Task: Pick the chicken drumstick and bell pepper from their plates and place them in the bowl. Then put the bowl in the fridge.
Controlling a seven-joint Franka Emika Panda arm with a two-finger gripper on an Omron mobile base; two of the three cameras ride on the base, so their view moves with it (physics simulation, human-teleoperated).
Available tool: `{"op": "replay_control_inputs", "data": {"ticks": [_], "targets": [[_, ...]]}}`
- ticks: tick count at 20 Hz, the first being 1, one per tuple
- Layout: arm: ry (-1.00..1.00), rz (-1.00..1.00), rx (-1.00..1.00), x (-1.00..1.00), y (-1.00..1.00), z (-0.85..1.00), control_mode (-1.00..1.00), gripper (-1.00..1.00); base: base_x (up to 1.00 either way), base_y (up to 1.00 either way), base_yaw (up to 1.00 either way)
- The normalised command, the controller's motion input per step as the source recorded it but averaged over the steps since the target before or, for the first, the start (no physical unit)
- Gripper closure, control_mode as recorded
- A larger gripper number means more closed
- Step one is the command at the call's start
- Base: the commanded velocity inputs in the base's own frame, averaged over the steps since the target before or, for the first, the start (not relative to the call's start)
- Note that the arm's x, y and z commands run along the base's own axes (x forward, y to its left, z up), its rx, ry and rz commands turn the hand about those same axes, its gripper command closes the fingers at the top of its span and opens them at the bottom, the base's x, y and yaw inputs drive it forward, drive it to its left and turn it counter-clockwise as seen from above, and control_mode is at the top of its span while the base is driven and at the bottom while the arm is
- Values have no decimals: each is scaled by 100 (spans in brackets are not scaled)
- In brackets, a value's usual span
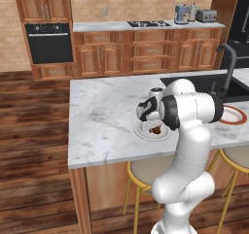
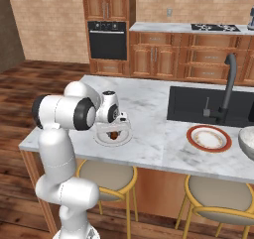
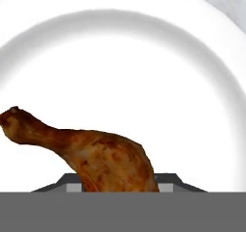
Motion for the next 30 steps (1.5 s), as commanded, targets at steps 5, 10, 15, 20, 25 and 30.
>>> {"op": "replay_control_inputs", "data": {"ticks": [5, 10, 15, 20, 25, 30], "targets": [[2, 0, 1, -4, -2, 10, -100, 100, 0, 0, 0], [0, 7, 0, -16, 0, 48, -100, 100, 0, 0, 0], [0, 10, 2, -20, 0, 61, -100, 100, 0, 0, 0], [2, 7, 0, -34, -1, 44, -100, 100, 0, 0, 0], [-2, 0, 13, -38, -9, 33, -100, 100, 0, 0, 0], [1, 1, 0, -6, 0, 6, -100, 100, 0, 0, 0]]}}
